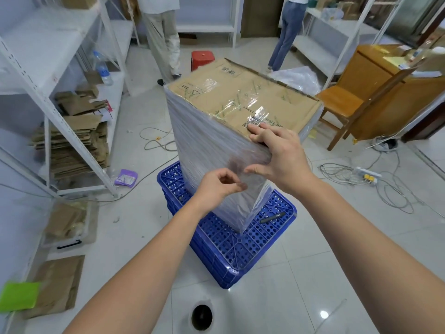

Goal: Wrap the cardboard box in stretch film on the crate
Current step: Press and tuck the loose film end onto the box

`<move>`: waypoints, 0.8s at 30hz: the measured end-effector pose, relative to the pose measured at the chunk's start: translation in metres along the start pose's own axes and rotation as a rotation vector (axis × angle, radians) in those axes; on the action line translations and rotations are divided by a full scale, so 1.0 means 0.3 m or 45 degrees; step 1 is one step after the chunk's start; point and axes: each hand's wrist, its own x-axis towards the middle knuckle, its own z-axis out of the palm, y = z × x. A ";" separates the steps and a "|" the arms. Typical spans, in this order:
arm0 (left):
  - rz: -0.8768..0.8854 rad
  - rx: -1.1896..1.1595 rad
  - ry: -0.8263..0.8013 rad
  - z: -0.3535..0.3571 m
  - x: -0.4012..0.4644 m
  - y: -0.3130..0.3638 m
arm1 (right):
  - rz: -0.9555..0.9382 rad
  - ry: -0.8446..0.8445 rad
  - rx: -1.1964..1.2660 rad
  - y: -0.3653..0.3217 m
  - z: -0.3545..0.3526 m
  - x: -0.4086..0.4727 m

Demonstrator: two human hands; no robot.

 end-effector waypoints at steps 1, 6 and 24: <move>0.004 -0.012 -0.036 -0.009 0.001 0.003 | 0.002 -0.011 -0.003 0.000 -0.002 0.000; -0.005 -0.065 -0.089 -0.016 -0.001 0.037 | 0.034 -0.003 0.002 -0.010 -0.001 -0.003; 0.090 -0.084 0.318 -0.076 0.019 0.021 | 0.046 0.067 0.007 -0.011 0.013 -0.001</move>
